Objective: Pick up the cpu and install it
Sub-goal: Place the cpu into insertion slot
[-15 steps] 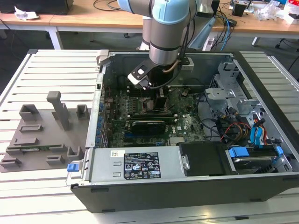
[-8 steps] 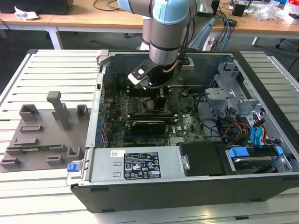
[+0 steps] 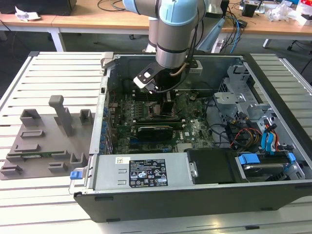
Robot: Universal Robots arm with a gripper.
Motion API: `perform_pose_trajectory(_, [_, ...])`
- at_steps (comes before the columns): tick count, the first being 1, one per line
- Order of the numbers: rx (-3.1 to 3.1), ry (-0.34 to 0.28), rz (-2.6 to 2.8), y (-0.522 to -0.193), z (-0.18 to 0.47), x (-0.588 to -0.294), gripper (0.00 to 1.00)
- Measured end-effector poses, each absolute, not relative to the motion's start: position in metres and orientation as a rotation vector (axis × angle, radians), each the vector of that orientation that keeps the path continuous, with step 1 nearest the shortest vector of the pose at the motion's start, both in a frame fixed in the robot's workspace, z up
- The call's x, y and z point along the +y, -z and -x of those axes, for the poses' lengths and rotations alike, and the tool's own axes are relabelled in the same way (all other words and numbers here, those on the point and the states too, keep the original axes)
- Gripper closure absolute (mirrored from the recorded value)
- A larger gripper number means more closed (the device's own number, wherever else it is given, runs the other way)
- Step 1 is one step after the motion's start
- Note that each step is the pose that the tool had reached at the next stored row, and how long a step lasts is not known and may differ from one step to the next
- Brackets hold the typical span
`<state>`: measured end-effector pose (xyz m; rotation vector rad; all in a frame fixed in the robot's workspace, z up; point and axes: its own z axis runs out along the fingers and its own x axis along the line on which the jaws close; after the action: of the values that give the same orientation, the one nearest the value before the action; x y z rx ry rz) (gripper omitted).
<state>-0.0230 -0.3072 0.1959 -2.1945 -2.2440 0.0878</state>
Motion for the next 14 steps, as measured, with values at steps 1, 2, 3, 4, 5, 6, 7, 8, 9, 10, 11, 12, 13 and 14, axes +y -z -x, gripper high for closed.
perform_pose_trajectory(1, [-2.244, -0.088, 2.194, -0.196, 0.023, -0.307, 0.38])
perform_pose_trajectory(2, [-2.244, -0.088, 2.195, -0.196, 0.023, -0.307, 0.38])
perform_pose_trajectory(3, [-2.244, -0.088, 2.195, -0.196, 0.023, -0.306, 0.38])
perform_pose_trajectory(4, [-2.244, -0.088, 2.195, -0.196, 0.023, -0.306, 0.38])
perform_pose_trajectory(5, [-2.244, -0.088, 2.194, -0.196, 0.023, -0.306, 0.38])
perform_pose_trajectory(6, [-2.244, -0.088, 2.194, -0.196, 0.023, -0.306, 0.38])
perform_pose_trajectory(7, [-2.244, -0.088, 2.194, -0.196, 0.023, -0.306, 0.38])
perform_pose_trajectory(8, [-2.243, -0.088, 2.195, -0.196, 0.024, -0.305, 0.38])
perform_pose_trajectory(9, [-2.243, -0.088, 2.195, -0.199, 0.024, -0.305, 0.38])
perform_pose_trajectory(10, [-2.243, -0.087, 2.195, -0.213, 0.024, -0.305, 0.38])
perform_pose_trajectory(11, [-2.243, -0.087, 2.195, -0.216, 0.024, -0.305, 0.38])
perform_pose_trajectory(12, [-2.243, -0.086, 2.194, -0.227, 0.024, -0.305, 0.53])
perform_pose_trajectory(13, [-2.242, -0.085, 2.194, -0.236, 0.024, -0.305, 0.71])
perform_pose_trajectory(14, [-2.242, -0.084, 2.194, -0.240, 0.024, -0.305, 0.77])
